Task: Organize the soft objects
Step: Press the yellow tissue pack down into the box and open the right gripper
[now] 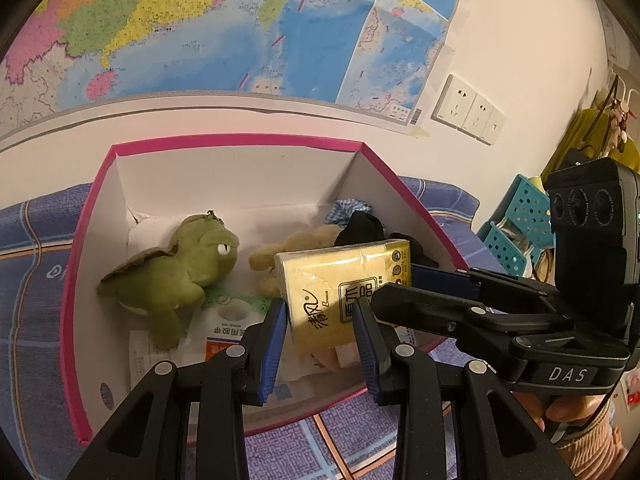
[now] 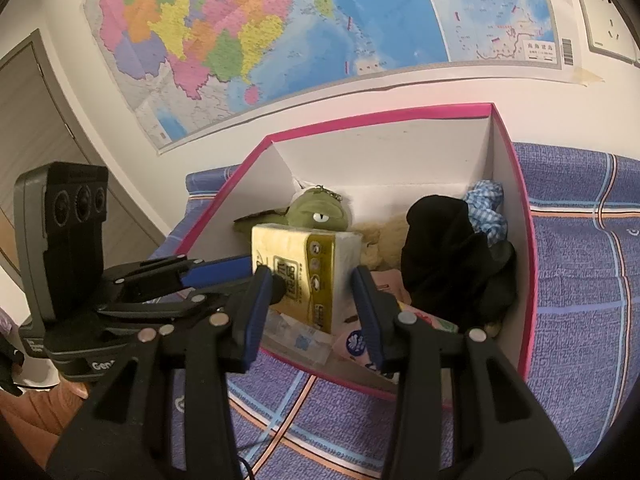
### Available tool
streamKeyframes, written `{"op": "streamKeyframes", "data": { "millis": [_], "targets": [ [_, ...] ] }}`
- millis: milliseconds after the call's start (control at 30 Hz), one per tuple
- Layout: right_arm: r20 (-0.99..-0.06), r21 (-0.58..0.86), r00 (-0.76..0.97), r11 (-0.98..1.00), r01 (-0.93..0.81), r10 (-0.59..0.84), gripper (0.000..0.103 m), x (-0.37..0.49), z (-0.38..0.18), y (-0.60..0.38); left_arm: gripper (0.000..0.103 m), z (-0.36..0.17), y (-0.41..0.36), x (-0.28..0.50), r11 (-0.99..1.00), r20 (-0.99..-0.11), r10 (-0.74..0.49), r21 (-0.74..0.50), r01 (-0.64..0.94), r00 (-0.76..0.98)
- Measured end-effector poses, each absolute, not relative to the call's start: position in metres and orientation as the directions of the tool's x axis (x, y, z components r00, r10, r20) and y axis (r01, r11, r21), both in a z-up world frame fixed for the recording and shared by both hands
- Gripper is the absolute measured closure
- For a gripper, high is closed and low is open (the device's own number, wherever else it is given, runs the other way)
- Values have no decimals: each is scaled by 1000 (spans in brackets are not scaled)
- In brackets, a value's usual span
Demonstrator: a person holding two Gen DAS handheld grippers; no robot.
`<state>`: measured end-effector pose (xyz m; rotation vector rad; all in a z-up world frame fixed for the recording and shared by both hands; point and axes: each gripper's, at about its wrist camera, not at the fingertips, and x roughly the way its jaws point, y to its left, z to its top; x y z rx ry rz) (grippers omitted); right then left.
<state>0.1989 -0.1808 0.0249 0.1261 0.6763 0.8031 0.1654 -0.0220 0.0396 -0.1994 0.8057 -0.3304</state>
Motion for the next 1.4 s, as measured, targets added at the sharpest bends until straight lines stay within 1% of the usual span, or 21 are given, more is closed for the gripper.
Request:
{"op": "streamKeyframes", "data": {
  "millis": [900, 1267, 1400],
  "targets": [
    [-535, 339, 496, 712, -615, 684, 58, 209, 22, -176, 70, 34, -19, 176, 925, -682, -373, -322, 199, 629],
    [-556, 344, 501, 732, -588, 664, 58, 219, 15, -174, 70, 28, -21, 184, 928, -702, -366, -323, 184, 610],
    [-560, 347, 506, 740, -576, 656, 57, 222, 13, -172, 70, 24, -20, 187, 936, -712, -344, -312, 163, 612]
  ]
}}
